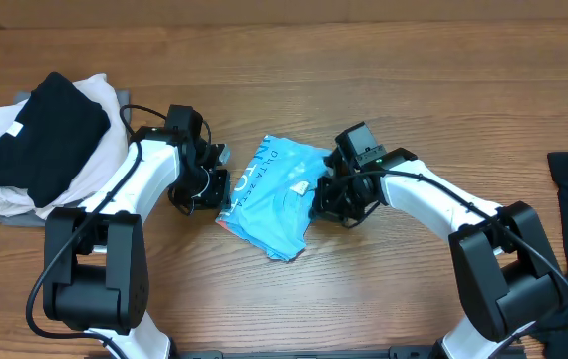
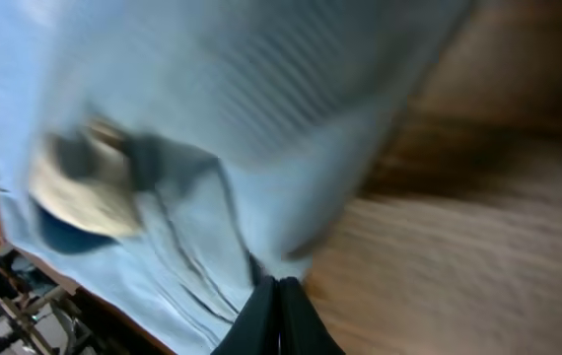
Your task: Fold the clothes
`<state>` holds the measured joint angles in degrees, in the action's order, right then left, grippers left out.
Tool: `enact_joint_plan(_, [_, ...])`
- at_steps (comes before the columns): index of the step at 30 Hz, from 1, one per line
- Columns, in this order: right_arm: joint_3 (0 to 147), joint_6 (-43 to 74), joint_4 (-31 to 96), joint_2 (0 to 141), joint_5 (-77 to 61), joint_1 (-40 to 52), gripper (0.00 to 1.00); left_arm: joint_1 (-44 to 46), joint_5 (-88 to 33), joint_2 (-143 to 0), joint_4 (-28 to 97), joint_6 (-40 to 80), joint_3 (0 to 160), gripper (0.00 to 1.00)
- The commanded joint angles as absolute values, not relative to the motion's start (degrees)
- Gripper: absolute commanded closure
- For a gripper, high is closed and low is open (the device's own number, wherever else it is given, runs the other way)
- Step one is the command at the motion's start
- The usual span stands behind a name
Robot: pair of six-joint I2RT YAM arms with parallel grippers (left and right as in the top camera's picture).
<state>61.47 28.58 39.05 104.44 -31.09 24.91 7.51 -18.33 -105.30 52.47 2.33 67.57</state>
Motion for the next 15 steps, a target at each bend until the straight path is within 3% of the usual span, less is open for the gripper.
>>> enact_joint_plan(1, [61.63, 27.81, 39.07, 104.05, -33.21, 23.62, 0.96, 7.84, -17.63, -104.60, 52.40, 1.04, 67.26, 0.74])
enact_joint_plan(2, [61.63, 25.28, 37.78, 103.68, -36.49, 23.59, 0.91, 7.86, -17.85, -104.60, 52.40, 1.04, 67.26, 0.74])
enact_joint_plan(5, [61.63, 22.26, 33.61, 102.80, -42.65, 23.64, 0.60, 7.86, -18.11, -104.60, 52.42, 1.04, 67.26, 0.64])
enact_joint_plan(7, [61.58, 22.52, 32.56, 102.76, -42.48, 23.77, 0.51, 7.86, -18.41, -104.60, 52.42, 1.04, 67.26, 0.55])
enact_joint_plan(9, [61.41, 22.57, 32.29, 102.78, -41.32, 23.90, 0.51, 7.84, -18.46, -104.60, 52.36, 1.02, 67.26, 0.54])
enact_joint_plan(11, [61.04, 23.73, 32.05, 102.78, -41.15, 24.64, 0.59, 7.86, -18.46, -104.60, 51.94, 0.99, 67.26, 0.55])
enact_joint_plan(15, [59.53, 27.16, 31.59, 102.89, -36.21, 26.89, 0.85, 7.86, -18.46, -104.60, 50.37, 1.02, 67.26, 0.62])
